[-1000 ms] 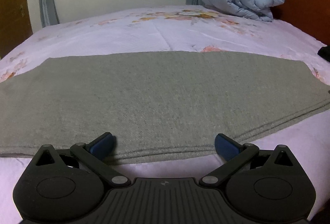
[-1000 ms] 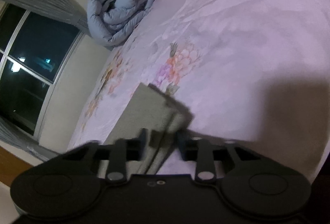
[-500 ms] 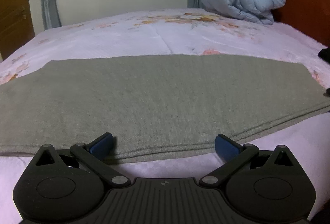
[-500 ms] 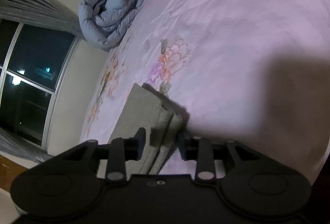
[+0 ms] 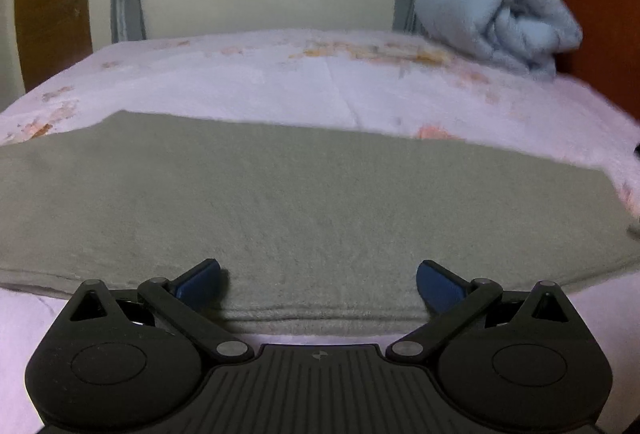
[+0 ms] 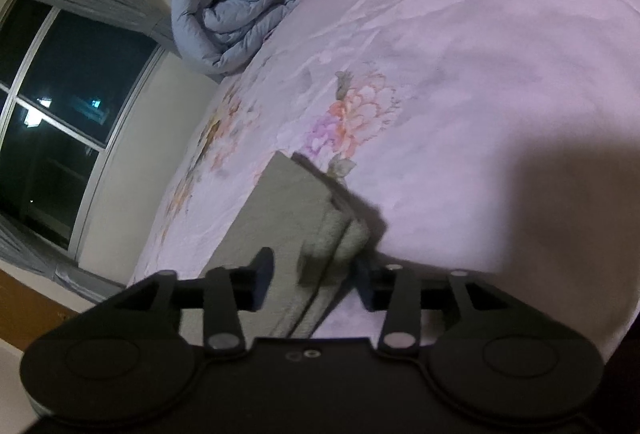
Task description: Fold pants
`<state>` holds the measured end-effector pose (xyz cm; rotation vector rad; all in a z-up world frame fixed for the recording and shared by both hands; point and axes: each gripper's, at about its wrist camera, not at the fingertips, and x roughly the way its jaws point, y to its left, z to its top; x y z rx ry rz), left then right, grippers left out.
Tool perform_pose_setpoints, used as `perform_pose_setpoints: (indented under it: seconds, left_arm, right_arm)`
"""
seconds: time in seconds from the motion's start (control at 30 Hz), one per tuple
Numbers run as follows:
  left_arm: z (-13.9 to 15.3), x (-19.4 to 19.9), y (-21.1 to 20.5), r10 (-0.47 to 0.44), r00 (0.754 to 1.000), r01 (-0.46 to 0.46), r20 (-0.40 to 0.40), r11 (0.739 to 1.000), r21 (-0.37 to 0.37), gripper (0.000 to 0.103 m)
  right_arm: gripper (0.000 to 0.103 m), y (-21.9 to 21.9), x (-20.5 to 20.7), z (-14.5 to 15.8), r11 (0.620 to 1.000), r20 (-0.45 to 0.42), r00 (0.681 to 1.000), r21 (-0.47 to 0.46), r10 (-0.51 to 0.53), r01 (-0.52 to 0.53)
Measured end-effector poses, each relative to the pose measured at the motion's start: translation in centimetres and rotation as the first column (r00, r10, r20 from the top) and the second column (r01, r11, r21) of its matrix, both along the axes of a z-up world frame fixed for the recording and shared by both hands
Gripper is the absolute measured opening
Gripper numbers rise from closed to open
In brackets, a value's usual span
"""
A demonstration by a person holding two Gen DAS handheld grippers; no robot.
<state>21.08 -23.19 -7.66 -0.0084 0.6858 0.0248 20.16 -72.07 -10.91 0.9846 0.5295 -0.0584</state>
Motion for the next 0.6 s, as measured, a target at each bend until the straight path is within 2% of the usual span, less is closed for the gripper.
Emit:
perform_pose_setpoints:
  seconds: [0.07, 0.13, 0.17, 0.3, 0.43, 0.47, 0.53, 0.6]
  left_arm:
    - [-0.8, 0.3, -0.5, -0.011, 1.000, 0.012, -0.015, 0.999, 0.040, 0.103]
    - [-0.9, 0.3, -0.5, -0.005, 1.000, 0.005, -0.022, 0.999, 0.038, 0.103]
    - [-1.0, 0.3, -0.5, -0.004, 1.000, 0.004, -0.022, 0.999, 0.041, 0.103]
    - [-1.1, 0.2, -0.7, -0.005, 1.000, 0.005, -0.009, 0.999, 0.050, 0.103]
    - [-0.4, 0.2, 0.1, -0.030, 1.000, 0.029, 0.006, 1.000, 0.011, 0.103]
    - [0.2, -0.2, 1.0, -0.041, 0.999, 0.041, 0.016, 0.999, 0.010, 0.103]
    - [2.0, -1.6, 3.9, 0.004, 0.995, -0.004, 0.098, 1.000, 0.006, 0.103]
    - [3.7, -2.6, 8.1, 0.042, 0.989, -0.040, 0.142, 0.999, -0.015, 0.103]
  right_arm:
    - [0.039, 0.2, 0.3, 0.1, 1.000, -0.006, 1.000, -0.026, 0.009, -0.009]
    - [0.024, 0.4, 0.5, 0.2, 0.998, -0.022, 1.000, -0.054, 0.016, -0.017]
    - [0.011, 0.4, 0.6, 0.2, 0.998, -0.026, 0.999, -0.057, 0.020, -0.021]
    - [0.009, 0.7, 0.5, 0.9, 0.996, 0.005, 0.999, -0.086, 0.040, -0.040]
    - [0.008, 2.8, 0.5, 4.1, 0.982, 0.069, 0.994, -0.171, 0.087, -0.075]
    - [0.008, 3.6, 0.6, 5.0, 0.978, 0.083, 0.991, -0.191, 0.103, -0.086]
    - [0.008, 5.8, 0.9, 7.3, 0.962, 0.119, 0.981, -0.245, 0.151, -0.118]
    - [0.008, 9.1, 1.2, 9.6, 0.935, 0.156, 0.964, -0.317, 0.215, -0.157]
